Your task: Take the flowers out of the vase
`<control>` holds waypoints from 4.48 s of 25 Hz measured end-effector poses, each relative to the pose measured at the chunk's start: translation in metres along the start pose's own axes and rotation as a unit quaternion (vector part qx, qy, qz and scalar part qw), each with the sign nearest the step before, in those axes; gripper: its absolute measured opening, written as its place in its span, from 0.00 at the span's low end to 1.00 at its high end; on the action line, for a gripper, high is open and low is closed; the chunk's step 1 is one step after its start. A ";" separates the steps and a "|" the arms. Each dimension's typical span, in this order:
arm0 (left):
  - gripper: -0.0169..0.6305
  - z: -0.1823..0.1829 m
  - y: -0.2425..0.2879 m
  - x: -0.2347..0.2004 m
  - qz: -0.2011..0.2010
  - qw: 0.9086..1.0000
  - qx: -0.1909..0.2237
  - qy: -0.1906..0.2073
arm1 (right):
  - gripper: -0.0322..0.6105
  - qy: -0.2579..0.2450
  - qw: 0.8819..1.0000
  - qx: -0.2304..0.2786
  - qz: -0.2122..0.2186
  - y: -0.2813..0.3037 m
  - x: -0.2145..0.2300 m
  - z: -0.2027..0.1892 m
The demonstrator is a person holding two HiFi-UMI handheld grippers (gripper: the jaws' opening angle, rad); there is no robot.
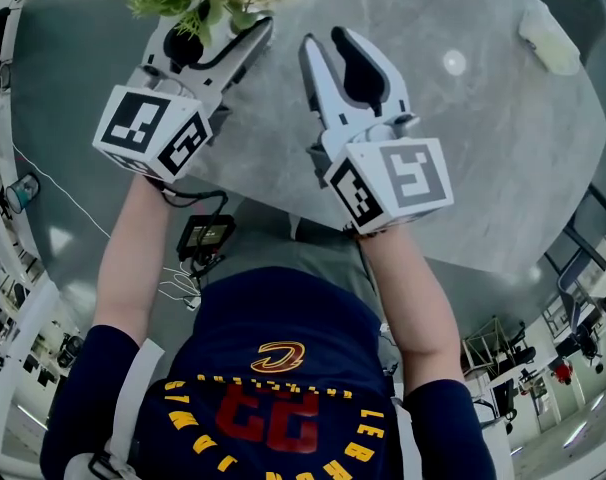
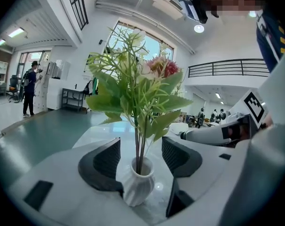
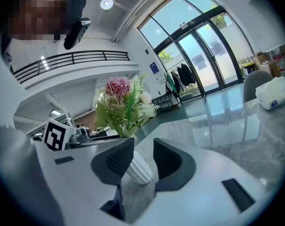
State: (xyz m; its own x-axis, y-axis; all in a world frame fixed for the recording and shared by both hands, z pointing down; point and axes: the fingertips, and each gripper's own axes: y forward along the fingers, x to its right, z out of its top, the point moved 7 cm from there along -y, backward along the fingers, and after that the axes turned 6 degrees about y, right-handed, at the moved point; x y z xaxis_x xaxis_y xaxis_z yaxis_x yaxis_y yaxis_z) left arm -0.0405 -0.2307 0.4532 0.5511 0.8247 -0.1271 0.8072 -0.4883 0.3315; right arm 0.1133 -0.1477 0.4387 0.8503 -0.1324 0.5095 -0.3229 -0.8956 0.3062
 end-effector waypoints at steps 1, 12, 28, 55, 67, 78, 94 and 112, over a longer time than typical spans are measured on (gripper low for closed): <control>0.44 0.002 0.000 -0.001 0.002 1.000 0.004 0.002 | 0.21 0.001 1.000 0.000 -0.001 -0.001 0.000 0.000; 0.17 0.014 0.002 0.000 0.024 0.999 0.023 0.023 | 0.21 0.013 1.000 0.001 -0.001 -0.011 0.002 0.001; 0.07 0.013 -0.017 -0.001 0.056 0.996 0.064 0.037 | 0.21 0.016 1.000 -0.002 0.017 -0.012 -0.007 -0.002; 0.07 0.087 -0.056 -0.008 0.096 0.979 0.176 0.034 | 0.21 0.006 1.000 0.007 0.011 -0.033 -0.029 0.014; 0.07 0.090 -0.072 -0.012 0.109 0.976 0.187 -0.008 | 0.21 0.013 1.000 0.011 0.008 -0.047 -0.033 0.016; 0.07 0.080 -0.079 -0.031 0.127 0.970 0.192 -0.080 | 0.21 0.029 0.999 0.013 0.003 -0.054 -0.032 0.014; 0.07 0.081 -0.102 -0.051 0.157 0.953 0.215 -0.141 | 0.21 0.029 1.000 0.004 0.011 -0.054 -0.045 0.005; 0.07 0.121 -0.131 -0.072 0.177 0.952 0.229 -0.095 | 0.21 0.040 0.999 0.001 0.033 -0.065 -0.061 0.004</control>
State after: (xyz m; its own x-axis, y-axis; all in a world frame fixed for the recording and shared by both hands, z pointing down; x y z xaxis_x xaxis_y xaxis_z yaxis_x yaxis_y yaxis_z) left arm -0.1599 -0.2605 0.3062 0.7992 0.5396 -0.2648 0.5470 -0.8355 -0.0518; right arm 0.0846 -0.0834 0.3844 0.7914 -0.1574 0.5907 -0.3765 -0.8867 0.2681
